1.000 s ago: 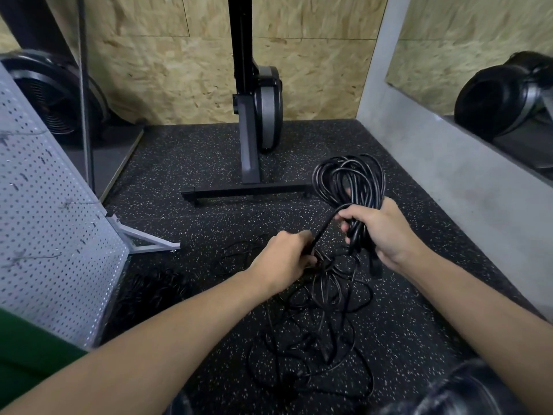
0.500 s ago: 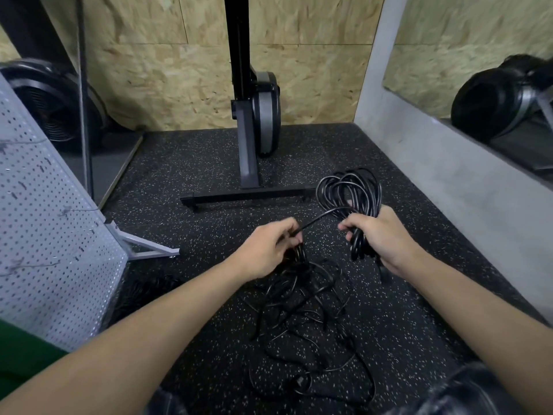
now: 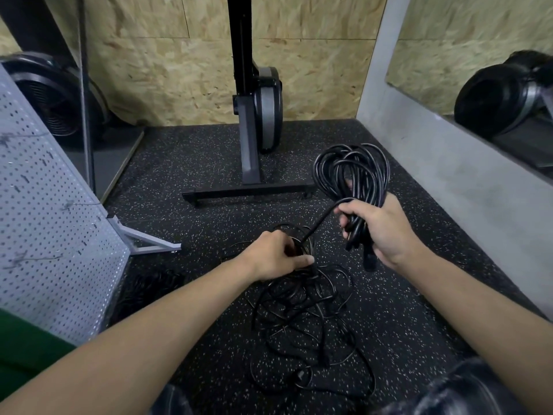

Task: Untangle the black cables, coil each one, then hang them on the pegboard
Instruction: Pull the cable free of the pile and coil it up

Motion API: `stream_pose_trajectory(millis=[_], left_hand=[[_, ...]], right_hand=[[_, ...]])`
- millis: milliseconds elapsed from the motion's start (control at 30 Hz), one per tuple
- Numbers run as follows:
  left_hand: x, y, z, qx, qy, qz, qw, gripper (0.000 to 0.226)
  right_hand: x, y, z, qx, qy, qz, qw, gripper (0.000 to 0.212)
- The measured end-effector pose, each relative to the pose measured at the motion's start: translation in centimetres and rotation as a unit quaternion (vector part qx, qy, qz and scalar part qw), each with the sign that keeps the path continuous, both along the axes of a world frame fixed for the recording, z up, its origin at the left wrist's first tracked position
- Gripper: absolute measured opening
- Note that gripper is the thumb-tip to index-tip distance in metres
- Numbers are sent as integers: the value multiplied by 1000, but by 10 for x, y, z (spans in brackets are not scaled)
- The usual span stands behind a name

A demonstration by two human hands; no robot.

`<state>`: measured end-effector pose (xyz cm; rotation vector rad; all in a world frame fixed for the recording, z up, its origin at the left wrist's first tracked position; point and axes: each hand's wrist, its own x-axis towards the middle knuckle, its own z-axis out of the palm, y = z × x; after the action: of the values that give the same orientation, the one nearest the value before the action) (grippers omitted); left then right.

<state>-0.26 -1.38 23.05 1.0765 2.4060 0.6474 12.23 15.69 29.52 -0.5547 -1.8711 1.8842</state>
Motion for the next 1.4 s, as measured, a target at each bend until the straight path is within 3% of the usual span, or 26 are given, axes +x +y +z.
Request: stream_pose_trajectory(millis=[100, 233, 333, 400, 467, 533, 700, 800, 867, 900, 1000, 1067, 1167, 1400], left_hand=[[6, 3, -2, -33, -34, -2, 999, 44], [8, 1, -12, -26, -64, -15, 998, 21], [8, -1, -14, -26, -63, -27, 997, 23], [7, -1, -12, -31, -57, -27, 998, 30], [4, 0, -8, -50, -15, -25, 998, 45], [7, 2, 3, -83, 65, -30, 994, 52], [17, 9, 37, -98, 271, -45, 956, 41], [15, 10, 40, -107, 323, -56, 939, 50], [11, 7, 34, -134, 258, -83, 953, 68], [8, 5, 32, -137, 190, -96, 967, 66], [-3, -3, 27, -92, -31, -132, 986, 23], [-10, -11, 25, -46, -126, -139, 981, 24], [-15, -18, 14, 13, -190, -126, 974, 20], [-11, -18, 5, 71, -190, -97, 975, 11]], right_hand=[[0, -2, 0, 7, 1, 10, 1000, 13], [0, -2, -2, 30, -22, 16, 999, 10], [0, 2, -5, 40, -39, 10, 998, 5], [1, 5, -4, 57, -58, 7, 997, 15], [2, 8, -3, 92, -78, 6, 993, 24], [4, 9, -2, 110, -85, 9, 990, 20], [6, 12, 4, 82, -77, -10, 994, 45], [6, 17, 6, 51, -70, -25, 996, 45], [6, 15, 3, 82, -87, -17, 993, 33], [6, 13, 1, 104, -100, -14, 989, 26], [4, 9, 0, 97, -111, -15, 989, 23], [2, 7, 2, 37, -91, -21, 995, 25], [-1, 5, 2, -38, -69, -24, 997, 39], [1, -6, 6, -70, -72, 41, 994, 7]])
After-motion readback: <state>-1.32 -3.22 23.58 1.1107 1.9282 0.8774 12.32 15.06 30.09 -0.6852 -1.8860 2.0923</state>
